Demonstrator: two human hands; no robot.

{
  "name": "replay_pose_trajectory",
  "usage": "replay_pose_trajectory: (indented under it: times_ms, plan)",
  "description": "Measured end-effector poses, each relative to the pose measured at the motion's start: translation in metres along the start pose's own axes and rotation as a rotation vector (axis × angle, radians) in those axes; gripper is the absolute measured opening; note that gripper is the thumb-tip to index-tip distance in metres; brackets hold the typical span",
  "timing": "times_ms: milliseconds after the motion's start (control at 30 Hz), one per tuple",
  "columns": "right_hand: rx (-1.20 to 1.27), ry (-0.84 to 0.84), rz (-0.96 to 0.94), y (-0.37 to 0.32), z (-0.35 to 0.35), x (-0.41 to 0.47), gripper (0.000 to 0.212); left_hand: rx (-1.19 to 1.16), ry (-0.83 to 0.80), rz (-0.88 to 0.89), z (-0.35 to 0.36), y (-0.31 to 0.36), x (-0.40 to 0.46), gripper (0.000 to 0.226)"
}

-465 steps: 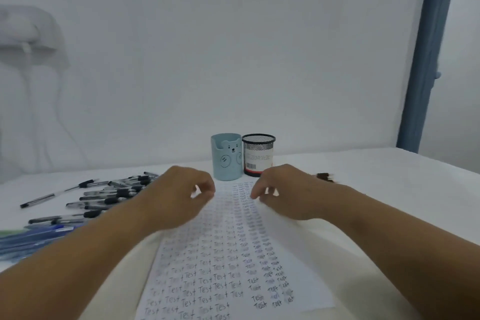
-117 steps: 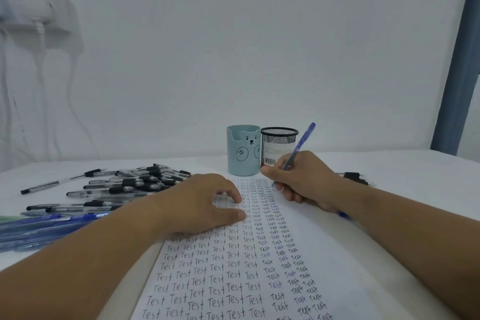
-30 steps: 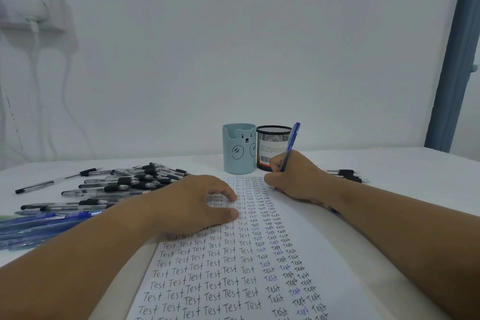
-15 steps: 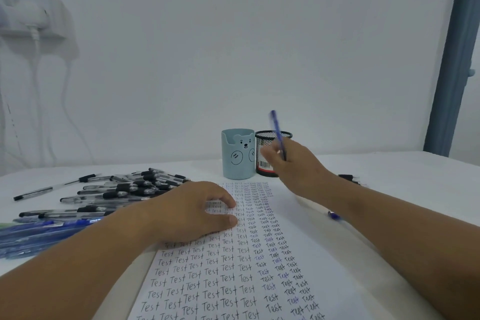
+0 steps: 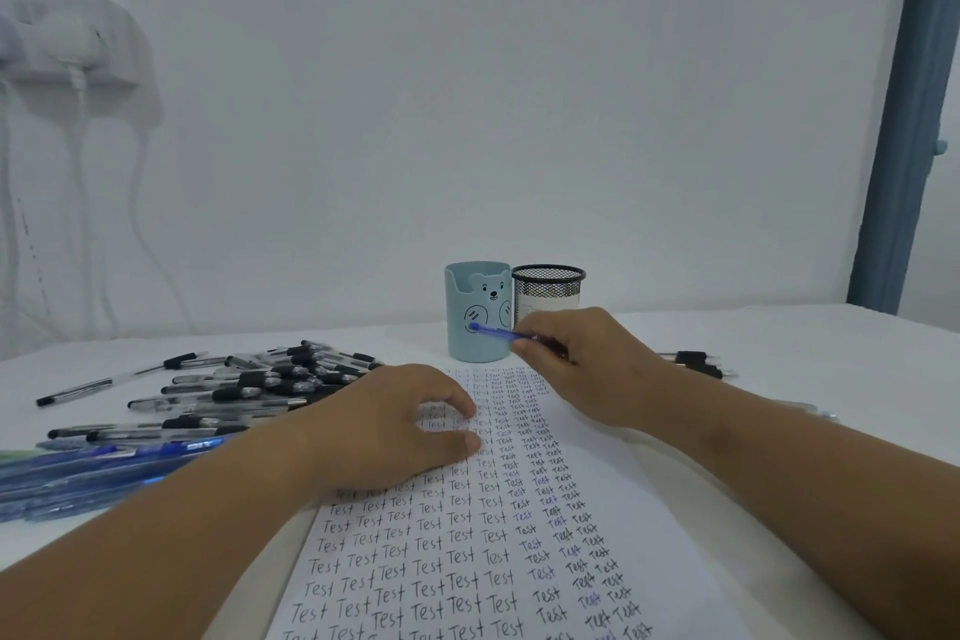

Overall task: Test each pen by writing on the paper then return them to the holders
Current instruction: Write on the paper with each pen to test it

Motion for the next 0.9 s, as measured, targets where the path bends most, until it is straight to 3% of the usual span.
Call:
replay_pose_trajectory:
  times_ms: [167,233,400,567,900]
  plan:
    - [-0.001,-0.063,0.08,0.006,-0.011,-0.002,0.01,-0.053,0.095,0.018,-0.008,0.01,-0.003,0.022]
    - [-0.002,-0.078,0.159,0.011,-0.028,-0.003,0.016,-0.065,0.11,0.03,-0.007,0.016,-0.005,0.021]
    - [-0.282,-0.213,0.35,0.033,-0.075,-0.02,0.015,-0.054,0.099,0.072,-0.004,0.027,-0.007,0.021]
    - [-0.326,-0.363,0.571,0.064,-0.096,-0.045,0.038,-0.008,0.072,0.079,-0.002,0.03,-0.006,0.023]
    - [-0.329,-0.478,0.616,0.071,-0.087,-0.05,0.026,-0.025,0.092,0.048,-0.004,0.025,-0.008,0.024]
Point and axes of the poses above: each hand's wrist, its own x-axis towards the middle knuckle, its own z-axis out of the palm, y = z × x, the point moved 10 cm from there along x, towards the middle knuckle, and after that the axes turned 13 degrees about x, right-handed, at the moved point
